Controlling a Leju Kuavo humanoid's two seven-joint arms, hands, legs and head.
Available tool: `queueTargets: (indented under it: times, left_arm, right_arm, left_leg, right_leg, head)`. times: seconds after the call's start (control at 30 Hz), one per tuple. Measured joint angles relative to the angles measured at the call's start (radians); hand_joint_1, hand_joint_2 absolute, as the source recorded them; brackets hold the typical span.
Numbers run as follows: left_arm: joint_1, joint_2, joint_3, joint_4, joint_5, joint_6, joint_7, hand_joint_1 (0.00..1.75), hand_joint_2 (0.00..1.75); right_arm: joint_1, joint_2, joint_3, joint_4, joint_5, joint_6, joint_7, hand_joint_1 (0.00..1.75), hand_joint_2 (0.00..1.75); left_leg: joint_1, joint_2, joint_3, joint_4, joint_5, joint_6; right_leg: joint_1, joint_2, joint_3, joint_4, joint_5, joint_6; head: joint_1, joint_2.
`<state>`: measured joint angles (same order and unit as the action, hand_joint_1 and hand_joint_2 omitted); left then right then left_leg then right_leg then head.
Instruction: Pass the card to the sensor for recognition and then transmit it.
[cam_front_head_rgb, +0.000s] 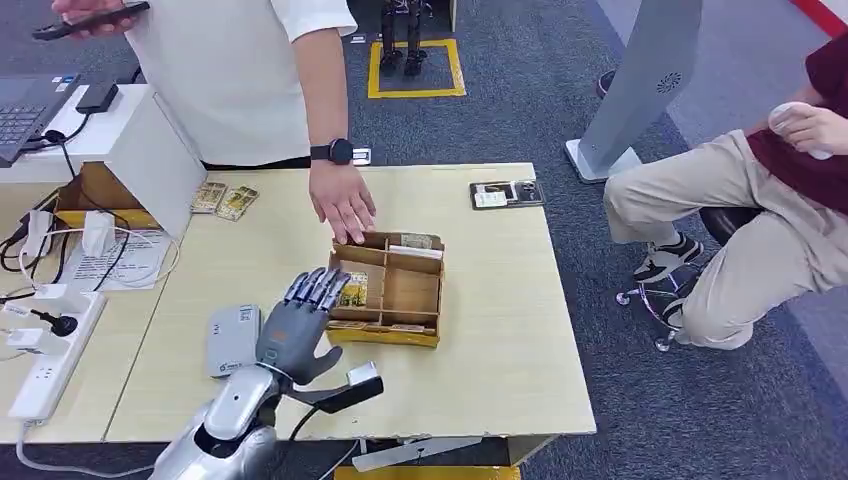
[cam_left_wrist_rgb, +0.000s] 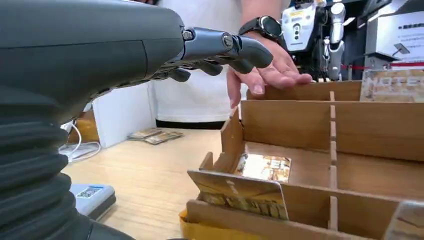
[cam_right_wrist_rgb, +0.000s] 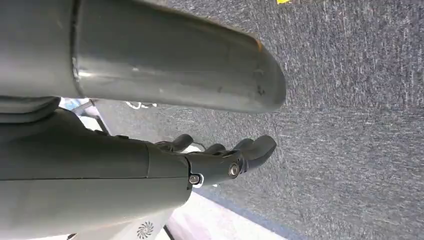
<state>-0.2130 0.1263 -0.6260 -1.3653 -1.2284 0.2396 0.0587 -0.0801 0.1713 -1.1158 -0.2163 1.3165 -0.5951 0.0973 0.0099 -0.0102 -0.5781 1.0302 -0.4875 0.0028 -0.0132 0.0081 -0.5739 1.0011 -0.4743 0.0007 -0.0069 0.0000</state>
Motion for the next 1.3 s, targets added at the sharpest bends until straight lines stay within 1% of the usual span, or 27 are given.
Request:
queueTargets:
  times: [0.03, 0.07, 0.3, 0.5, 0.9, 0.93, 0.97, 1.07, 1.13, 1.3]
  left_arm:
    - [0.000, 0.000, -0.002, 0.000, 0.002, -0.005, -0.001, 0.68, 1.75]
    - [-0.001, 0.000, -0.003, 0.000, 0.004, -0.009, -0.002, 1.75, 1.75]
    - [-0.003, 0.005, -0.006, 0.000, 0.018, -0.001, -0.014, 1.75, 1.75]
    - [-0.003, 0.008, -0.014, 0.000, 0.005, 0.008, -0.014, 1.75, 1.75]
    - [-0.018, 0.010, -0.035, 0.016, -0.019, -0.023, 0.009, 1.75, 1.75]
    - [-0.019, 0.010, -0.038, 0.021, -0.019, -0.023, 0.009, 1.15, 1.75]
    - [-0.019, 0.009, -0.039, 0.026, -0.019, -0.022, 0.009, 0.00, 1.75]
    - [-0.020, 0.009, -0.044, 0.035, -0.020, -0.022, 0.010, 0.00, 1.75]
    - [-0.018, 0.008, -0.047, 0.046, -0.037, -0.003, 0.030, 0.00, 1.75]
    - [0.000, -0.002, -0.047, 0.053, -0.097, 0.107, 0.069, 0.00, 1.75]
  right_arm:
    - [0.000, 0.000, 0.000, 0.000, 0.001, 0.000, 0.000, 0.00, 0.00]
    - [0.000, 0.000, 0.000, 0.000, 0.002, 0.001, 0.000, 0.00, 0.00]
    - [0.000, -0.002, 0.000, 0.000, 0.003, 0.001, 0.000, 0.00, 0.00]
    - [0.000, -0.002, 0.000, 0.000, 0.004, 0.002, -0.003, 0.00, 0.00]
    - [-0.001, -0.002, 0.000, 0.000, 0.009, 0.012, -0.003, 0.00, 0.00]
    - [-0.001, -0.002, 0.000, 0.000, 0.010, 0.012, -0.003, 0.00, 0.00]
    - [-0.001, -0.002, 0.000, 0.000, 0.010, 0.012, -0.002, 0.00, 0.00]
    - [-0.001, -0.002, 0.000, 0.000, 0.010, 0.012, -0.002, 0.00, 0.00]
    - [0.000, -0.002, 0.000, 0.000, 0.010, 0.013, -0.002, 0.00, 0.00]
    - [0.000, -0.002, 0.000, 0.000, 0.010, 0.013, -0.002, 0.00, 0.00]
  left_leg:
    - [0.000, 0.000, 0.000, 0.000, 0.000, 0.000]
    - [0.000, 0.000, 0.000, 0.000, 0.000, 0.000]
    - [0.000, 0.000, 0.000, 0.000, 0.000, 0.000]
    - [0.000, 0.000, 0.000, 0.000, 0.000, 0.000]
    - [0.000, 0.000, 0.000, 0.000, 0.000, 0.000]
    - [0.000, 0.000, 0.000, 0.000, 0.000, 0.000]
    - [0.000, 0.000, 0.000, 0.000, 0.000, 0.000]
    - [0.000, 0.000, 0.000, 0.000, 0.000, 0.000]
    - [0.000, 0.000, 0.000, 0.000, 0.000, 0.000]
    - [0.000, 0.000, 0.000, 0.000, 0.000, 0.000]
  right_leg:
    - [0.000, 0.000, 0.000, 0.000, 0.000, 0.000]
    - [0.000, 0.000, 0.000, 0.000, 0.000, 0.000]
    - [0.000, 0.000, 0.000, 0.000, 0.000, 0.000]
    - [0.000, 0.000, 0.000, 0.000, 0.000, 0.000]
    - [0.000, 0.000, 0.000, 0.000, 0.000, 0.000]
    - [0.000, 0.000, 0.000, 0.000, 0.000, 0.000]
    - [0.000, 0.000, 0.000, 0.000, 0.000, 0.000]
    - [0.000, 0.000, 0.000, 0.000, 0.000, 0.000]
    - [0.000, 0.000, 0.000, 0.000, 0.000, 0.000]
    - [0.000, 0.000, 0.000, 0.000, 0.000, 0.000]
  head:
    - [0.000, 0.000]
    - [0.000, 0.000]
    - [0.000, 0.000]
    - [0.000, 0.000]
    - [0.000, 0.000]
    - [0.000, 0.000]
    - [0.000, 0.000]
    - [0.000, 0.000]
    - [0.000, 0.000]
    - [0.000, 0.000]
